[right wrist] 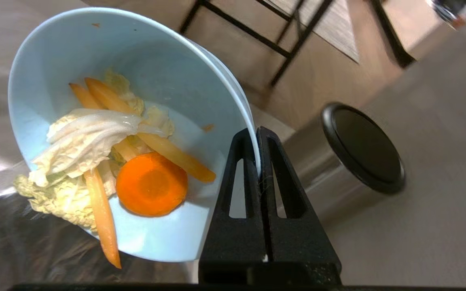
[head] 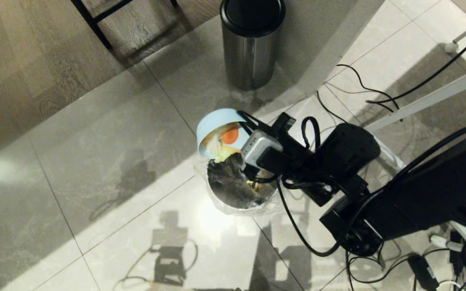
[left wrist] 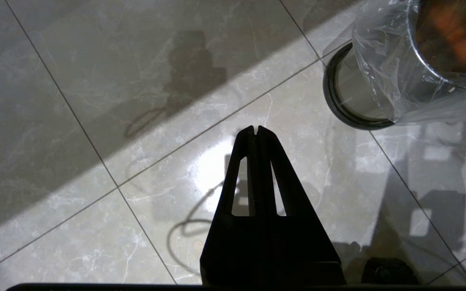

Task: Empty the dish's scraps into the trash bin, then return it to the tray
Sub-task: Pour the leftover food from the bowl into the trash can

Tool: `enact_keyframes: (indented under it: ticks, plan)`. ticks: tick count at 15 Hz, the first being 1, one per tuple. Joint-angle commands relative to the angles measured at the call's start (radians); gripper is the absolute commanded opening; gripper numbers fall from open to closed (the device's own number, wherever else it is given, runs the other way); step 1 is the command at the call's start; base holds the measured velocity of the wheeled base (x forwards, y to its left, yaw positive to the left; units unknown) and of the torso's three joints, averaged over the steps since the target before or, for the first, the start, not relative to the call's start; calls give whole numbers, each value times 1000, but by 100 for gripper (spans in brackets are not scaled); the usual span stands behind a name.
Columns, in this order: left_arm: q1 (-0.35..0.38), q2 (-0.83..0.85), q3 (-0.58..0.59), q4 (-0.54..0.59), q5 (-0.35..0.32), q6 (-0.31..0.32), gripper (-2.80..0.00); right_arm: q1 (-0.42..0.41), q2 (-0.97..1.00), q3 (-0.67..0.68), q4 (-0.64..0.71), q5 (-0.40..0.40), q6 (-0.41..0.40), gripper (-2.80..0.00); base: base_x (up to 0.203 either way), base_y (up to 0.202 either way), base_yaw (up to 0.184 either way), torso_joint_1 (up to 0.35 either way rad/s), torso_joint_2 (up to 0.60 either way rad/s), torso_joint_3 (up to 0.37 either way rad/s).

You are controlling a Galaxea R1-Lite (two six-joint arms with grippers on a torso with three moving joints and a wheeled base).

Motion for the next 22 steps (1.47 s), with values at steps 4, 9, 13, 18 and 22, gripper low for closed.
enact_keyframes:
  ticks: [4, 9, 13, 18, 22]
  plan:
    - [0, 1, 0, 0, 0, -1, -280, -1, -60, 109, -7, 88, -53, -280, 0, 0, 0, 0, 0, 0]
    - [0, 1, 0, 0, 0, -1, -280, -11, -79, 151, -19, 174, -126, -280, 0, 0, 0, 0, 0, 0]
    - [0, 1, 0, 0, 0, -1, -280, -43, -82, 176, -27, 200, -152, -280, 0, 0, 0, 0, 0, 0]
    - [0, 1, 0, 0, 0, -1, -280, -105, -102, 231, -50, 203, -175, -280, 0, 0, 0, 0, 0, 0]
    - [0, 1, 0, 0, 0, -1, -280, -128, -102, 238, -52, 203, -216, -280, 0, 0, 0, 0, 0, 0]
